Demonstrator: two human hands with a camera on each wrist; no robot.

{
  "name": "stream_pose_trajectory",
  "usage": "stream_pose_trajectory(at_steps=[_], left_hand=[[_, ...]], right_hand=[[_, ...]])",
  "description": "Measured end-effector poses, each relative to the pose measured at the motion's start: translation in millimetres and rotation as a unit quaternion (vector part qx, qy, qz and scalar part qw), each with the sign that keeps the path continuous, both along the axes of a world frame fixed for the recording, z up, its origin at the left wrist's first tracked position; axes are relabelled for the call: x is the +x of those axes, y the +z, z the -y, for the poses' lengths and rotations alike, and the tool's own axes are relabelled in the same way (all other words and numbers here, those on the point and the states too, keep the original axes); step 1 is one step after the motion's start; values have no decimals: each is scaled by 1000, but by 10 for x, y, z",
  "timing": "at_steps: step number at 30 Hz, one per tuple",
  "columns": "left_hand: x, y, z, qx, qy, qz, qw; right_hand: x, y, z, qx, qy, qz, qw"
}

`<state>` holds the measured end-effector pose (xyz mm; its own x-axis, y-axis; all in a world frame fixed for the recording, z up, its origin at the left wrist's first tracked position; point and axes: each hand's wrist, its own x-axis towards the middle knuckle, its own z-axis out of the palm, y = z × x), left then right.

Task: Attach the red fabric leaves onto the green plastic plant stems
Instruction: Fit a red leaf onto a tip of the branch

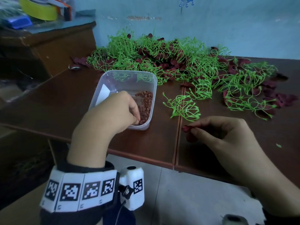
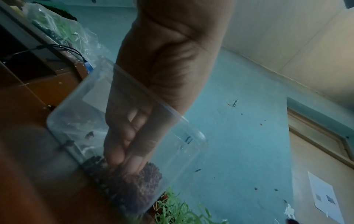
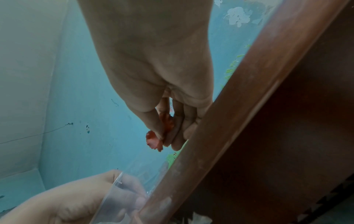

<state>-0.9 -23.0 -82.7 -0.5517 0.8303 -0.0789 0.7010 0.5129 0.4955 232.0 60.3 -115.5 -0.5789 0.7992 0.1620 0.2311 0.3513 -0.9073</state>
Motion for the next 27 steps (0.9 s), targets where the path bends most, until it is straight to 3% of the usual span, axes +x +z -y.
stream_pose_trajectory(at_steps=[15, 27], left_hand=[[-1, -47, -62, -65, -42, -7, 997], [-19, -49, -75, -47, -42, -27, 998]], right_hand=[[2, -24, 11, 3, -9, 24, 1000], [3, -54, -15, 9, -9, 27, 1000]])
